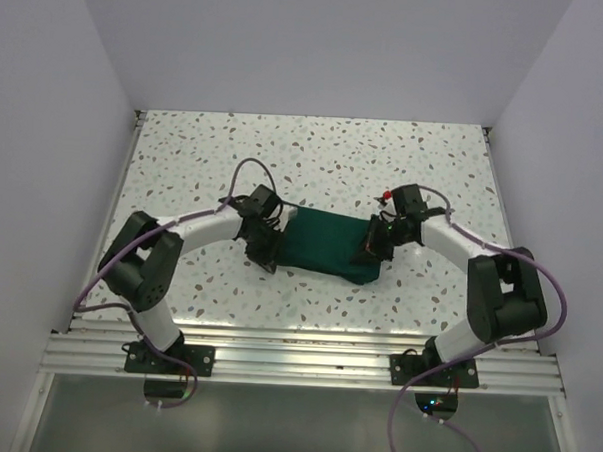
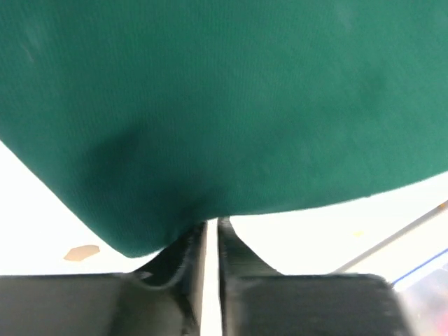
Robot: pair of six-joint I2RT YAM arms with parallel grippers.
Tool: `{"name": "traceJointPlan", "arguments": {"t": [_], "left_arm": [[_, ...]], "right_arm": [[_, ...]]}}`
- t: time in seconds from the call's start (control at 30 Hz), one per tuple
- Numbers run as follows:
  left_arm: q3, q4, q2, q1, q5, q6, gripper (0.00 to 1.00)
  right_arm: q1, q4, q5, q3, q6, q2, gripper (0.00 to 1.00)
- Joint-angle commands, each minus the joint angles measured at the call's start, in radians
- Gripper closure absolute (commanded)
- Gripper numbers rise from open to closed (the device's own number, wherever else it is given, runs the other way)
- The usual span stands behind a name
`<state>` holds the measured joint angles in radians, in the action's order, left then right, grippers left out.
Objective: Prepare the surgical pack
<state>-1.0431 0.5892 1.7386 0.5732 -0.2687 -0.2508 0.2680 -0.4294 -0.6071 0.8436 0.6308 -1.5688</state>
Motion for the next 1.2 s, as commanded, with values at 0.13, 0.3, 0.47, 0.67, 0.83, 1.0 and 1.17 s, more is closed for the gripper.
{"name": "traceJointPlan", "arguments": {"t": [0.13, 0.3, 0.47, 0.67, 0.83, 1.0, 1.17], "left_arm": [[0.026, 0.104, -0.261, -0.003, -0.066, 0.021, 0.69], [0.006, 0.136, -0.355, -0.003, -0.035, -0.036, 0.71], [-0.069, 0.109, -0.347, -0.013, 0.086, -0.088, 0.77], [-0.159, 0.043, -0.280, -0.099, 0.145, -0.148, 0.73], [-0.219, 0.037, -0.212, -0.147, 0.119, -0.143, 0.72], [-0.187, -0.021, -0.237, -0.151, 0.045, -0.156, 0.72], [-0.124, -0.063, -0.249, -0.151, -0.010, -0.168, 0.75]], "right_arm": [[-0.009, -0.465, 0.228, 0.221, -0.198, 0.145, 0.97], [-0.007, -0.413, 0.188, 0.143, -0.171, 0.173, 0.96], [-0.007, -0.255, 0.152, 0.019, -0.112, 0.141, 0.98], [-0.006, -0.101, 0.155, 0.003, -0.111, -0.008, 1.00], [-0.006, -0.198, 0.181, 0.017, -0.173, 0.056, 1.00], [-0.007, -0.325, 0.211, 0.063, -0.223, 0.125, 1.00], [-0.007, -0.330, 0.170, 0.106, -0.204, 0.138, 0.99]]}}
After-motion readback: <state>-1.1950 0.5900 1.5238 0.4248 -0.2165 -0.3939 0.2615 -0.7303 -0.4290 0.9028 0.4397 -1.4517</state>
